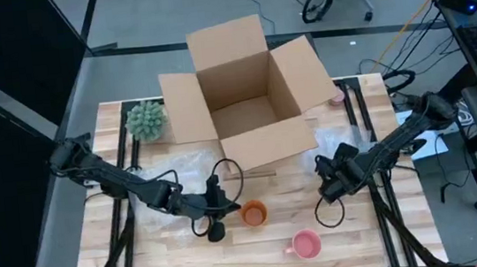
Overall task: Wrap mug
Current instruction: Prepare the right bubble wrap
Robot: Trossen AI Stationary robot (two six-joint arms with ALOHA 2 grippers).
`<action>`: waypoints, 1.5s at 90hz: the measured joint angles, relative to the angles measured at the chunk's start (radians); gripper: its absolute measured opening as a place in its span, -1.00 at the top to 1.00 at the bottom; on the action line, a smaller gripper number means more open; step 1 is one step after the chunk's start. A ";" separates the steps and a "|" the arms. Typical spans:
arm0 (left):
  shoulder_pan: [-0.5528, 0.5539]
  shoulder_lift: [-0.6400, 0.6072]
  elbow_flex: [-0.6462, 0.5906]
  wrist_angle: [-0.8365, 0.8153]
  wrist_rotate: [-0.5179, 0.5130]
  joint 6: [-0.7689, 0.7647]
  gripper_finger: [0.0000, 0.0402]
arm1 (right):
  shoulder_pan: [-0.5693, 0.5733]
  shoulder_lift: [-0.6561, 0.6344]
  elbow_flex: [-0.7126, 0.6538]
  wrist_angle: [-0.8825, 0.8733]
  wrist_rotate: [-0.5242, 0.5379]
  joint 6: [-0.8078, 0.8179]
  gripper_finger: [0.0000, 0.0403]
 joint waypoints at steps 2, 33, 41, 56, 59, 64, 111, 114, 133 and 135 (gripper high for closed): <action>0.000 0.000 0.000 0.000 0.000 0.000 1.00 | -0.004 0.000 -0.005 -0.001 0.000 -0.001 -0.08; -0.001 0.000 0.000 0.004 0.000 -0.003 1.00 | 0.019 0.000 0.038 -0.028 -0.131 -0.059 0.98; -0.003 0.000 0.000 0.007 0.000 -0.007 1.00 | 0.054 0.000 0.129 -0.090 -0.181 -0.089 0.99; -0.008 0.000 0.000 0.010 0.000 -0.008 1.00 | 0.105 -0.002 0.349 -0.269 -0.295 -0.137 1.00; -0.008 0.000 0.000 0.010 0.000 -0.009 1.00 | 0.115 -0.003 0.391 -0.295 -0.320 -0.144 1.00; -0.008 0.000 0.000 0.012 0.000 -0.009 1.00 | 0.130 -0.009 0.456 -0.327 -0.363 -0.153 1.00; -0.007 0.000 0.000 0.037 0.000 -0.002 1.00 | 0.269 -0.138 0.677 -0.370 -0.585 0.062 1.00; -0.007 0.000 0.000 0.037 0.000 -0.002 1.00 | 0.267 -0.142 0.677 -0.416 -0.512 0.050 1.00; -0.007 0.000 0.000 0.036 -0.004 -0.002 1.00 | 0.255 -0.151 0.586 -0.518 -0.027 -0.093 0.93; -0.007 0.000 0.000 0.036 -0.004 -0.002 1.00 | 0.249 -0.151 0.570 -0.514 -0.006 -0.109 0.90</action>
